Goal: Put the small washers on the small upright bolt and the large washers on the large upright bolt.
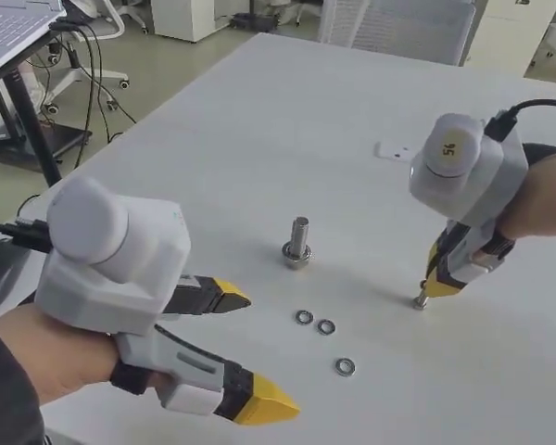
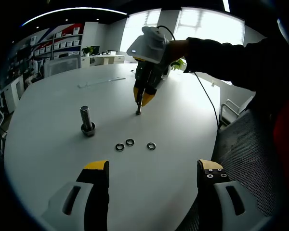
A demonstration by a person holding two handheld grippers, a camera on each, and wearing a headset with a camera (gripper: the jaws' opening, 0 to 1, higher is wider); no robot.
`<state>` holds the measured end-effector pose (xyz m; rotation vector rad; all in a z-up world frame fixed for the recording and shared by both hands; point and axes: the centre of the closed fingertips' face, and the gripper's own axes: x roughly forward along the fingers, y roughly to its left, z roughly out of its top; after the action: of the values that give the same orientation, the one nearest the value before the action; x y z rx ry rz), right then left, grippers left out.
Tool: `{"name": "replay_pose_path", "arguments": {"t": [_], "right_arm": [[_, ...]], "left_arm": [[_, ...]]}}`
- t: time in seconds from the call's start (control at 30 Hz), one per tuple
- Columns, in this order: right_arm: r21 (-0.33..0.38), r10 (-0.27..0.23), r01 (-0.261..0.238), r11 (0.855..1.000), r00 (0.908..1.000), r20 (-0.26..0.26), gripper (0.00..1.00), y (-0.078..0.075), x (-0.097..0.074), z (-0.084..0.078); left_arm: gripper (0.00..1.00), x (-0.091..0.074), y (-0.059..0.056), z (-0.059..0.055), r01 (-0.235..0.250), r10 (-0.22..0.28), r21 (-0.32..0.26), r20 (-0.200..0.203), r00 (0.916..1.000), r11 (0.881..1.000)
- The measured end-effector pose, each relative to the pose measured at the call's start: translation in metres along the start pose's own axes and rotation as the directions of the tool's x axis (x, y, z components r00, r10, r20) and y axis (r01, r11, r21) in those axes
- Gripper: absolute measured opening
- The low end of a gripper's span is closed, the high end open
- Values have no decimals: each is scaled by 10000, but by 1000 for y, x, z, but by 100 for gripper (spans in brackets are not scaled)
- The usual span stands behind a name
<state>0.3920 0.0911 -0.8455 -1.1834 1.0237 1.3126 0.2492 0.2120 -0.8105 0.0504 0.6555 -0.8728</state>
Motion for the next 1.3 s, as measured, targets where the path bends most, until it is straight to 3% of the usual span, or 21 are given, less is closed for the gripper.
{"name": "replay_pose_path", "arguments": {"t": [0.57, 1.3], "right_arm": [[79, 268, -267, 9996, 9996, -27, 14, -2, 19, -1], [128, 339, -339, 9993, 9994, 41, 17, 1, 21, -1]], "left_arm": [[74, -1, 1, 0, 17, -17, -69, -99, 9999, 10000], [73, 0, 1, 0, 18, -18, -35, -105, 9999, 10000]]}}
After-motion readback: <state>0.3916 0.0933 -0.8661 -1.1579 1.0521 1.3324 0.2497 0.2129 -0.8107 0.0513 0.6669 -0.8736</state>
